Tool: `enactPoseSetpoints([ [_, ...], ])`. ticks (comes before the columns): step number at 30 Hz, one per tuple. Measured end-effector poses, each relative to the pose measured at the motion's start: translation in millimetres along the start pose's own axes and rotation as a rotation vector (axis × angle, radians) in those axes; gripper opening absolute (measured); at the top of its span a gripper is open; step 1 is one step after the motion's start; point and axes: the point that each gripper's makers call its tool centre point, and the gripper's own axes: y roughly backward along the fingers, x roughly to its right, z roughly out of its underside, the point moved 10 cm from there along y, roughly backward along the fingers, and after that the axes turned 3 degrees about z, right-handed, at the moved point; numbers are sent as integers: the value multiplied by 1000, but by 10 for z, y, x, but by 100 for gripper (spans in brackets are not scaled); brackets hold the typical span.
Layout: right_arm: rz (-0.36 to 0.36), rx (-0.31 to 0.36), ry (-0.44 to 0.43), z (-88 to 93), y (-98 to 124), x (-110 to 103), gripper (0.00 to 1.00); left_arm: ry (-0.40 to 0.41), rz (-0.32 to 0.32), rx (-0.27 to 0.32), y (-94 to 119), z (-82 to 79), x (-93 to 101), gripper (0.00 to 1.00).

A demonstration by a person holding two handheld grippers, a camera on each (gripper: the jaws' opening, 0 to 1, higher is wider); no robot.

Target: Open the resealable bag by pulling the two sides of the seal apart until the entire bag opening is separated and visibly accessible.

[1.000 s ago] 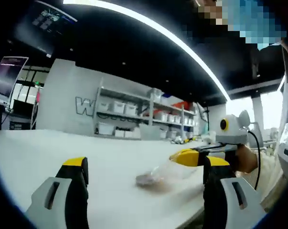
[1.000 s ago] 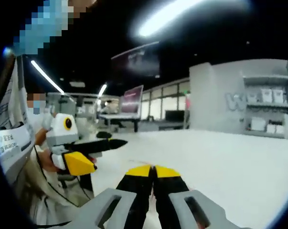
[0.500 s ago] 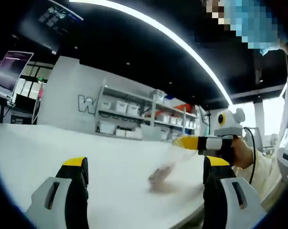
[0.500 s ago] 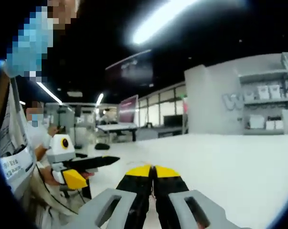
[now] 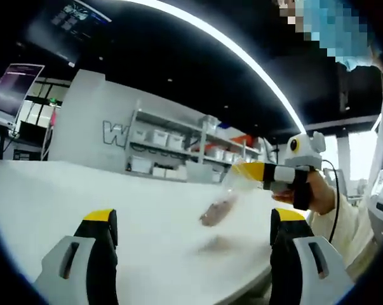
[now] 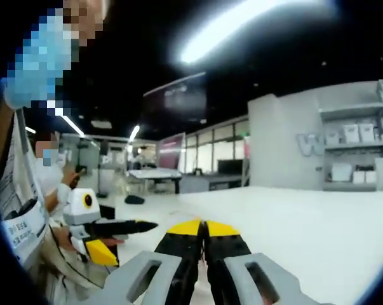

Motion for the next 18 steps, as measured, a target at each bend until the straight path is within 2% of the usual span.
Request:
enactPoseSetpoints([
  [18,9,9,18,-52,41,10,0,-9,-10,12,11,-19,-14,100],
])
